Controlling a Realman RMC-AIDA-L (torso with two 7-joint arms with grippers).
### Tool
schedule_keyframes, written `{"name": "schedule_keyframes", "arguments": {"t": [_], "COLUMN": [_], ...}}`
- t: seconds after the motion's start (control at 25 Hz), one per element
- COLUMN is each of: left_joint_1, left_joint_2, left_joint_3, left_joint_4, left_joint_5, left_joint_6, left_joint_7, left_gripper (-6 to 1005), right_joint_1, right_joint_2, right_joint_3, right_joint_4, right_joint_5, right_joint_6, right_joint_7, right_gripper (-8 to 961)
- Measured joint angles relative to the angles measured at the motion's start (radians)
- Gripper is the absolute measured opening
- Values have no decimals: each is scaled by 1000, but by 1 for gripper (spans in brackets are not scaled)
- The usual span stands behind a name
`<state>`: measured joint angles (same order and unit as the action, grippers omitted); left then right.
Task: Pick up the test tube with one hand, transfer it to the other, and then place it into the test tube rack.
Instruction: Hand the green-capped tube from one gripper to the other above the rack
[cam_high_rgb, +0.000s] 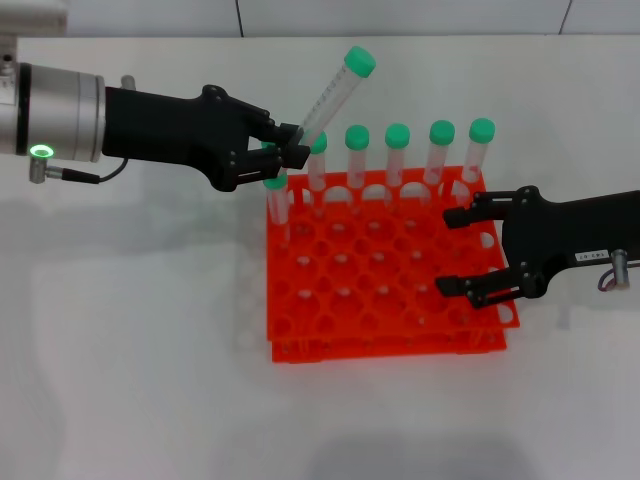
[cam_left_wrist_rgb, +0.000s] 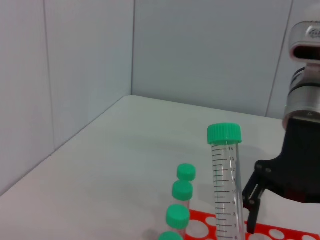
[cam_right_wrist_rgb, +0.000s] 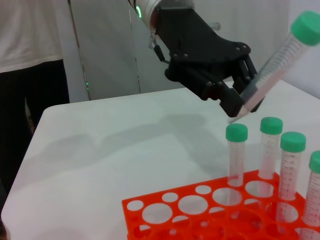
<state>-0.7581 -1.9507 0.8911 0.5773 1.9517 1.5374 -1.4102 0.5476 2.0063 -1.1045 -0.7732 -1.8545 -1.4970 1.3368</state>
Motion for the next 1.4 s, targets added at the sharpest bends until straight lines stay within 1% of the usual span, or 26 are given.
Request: {"name": "schedule_keyframes", "arguments": {"t": [0.12, 0.28, 0.44, 0.56, 0.84, 1.04, 1.2, 1.4], "left_joint_1": [2, 3, 1, 0, -1, -2, -3, -3], "left_joint_2": [-6, -19, -25, -26, -33, -34, -41, -46], "left_joint_3": [0, 0, 0, 0, 6, 9, 9, 9], "left_joint_4": [0, -1, -1, -1, 0, 1, 6, 7], "left_joint_5": [1, 21, 41, 42, 42, 39, 40, 40], "left_joint_6": [-13, -20, -26, -27, -27, -25, -25, -25], "left_joint_7": [2, 14, 18, 27, 46, 54, 58, 70], "left_gripper": [244, 246, 249, 251, 256, 259, 262, 265], "right_joint_1": [0, 0, 0, 0, 7, 14, 10, 19], "right_joint_2": [1, 2, 1, -1, -8, -3, 4, 6], "right_joint_3": [0, 0, 2, 29, 123, 160, 161, 154], "right_joint_4": [0, 1, 0, -7, -39, -34, -7, 94], "right_joint_5": [0, 0, 9, 16, 49, 107, 177, 276], "right_joint_6": [0, 0, 0, -12, -36, -33, -15, -7], "right_joint_7": [0, 2, 10, 25, 163, 220, 222, 167], "right_gripper": [854, 853, 853, 853, 854, 853, 850, 834]}}
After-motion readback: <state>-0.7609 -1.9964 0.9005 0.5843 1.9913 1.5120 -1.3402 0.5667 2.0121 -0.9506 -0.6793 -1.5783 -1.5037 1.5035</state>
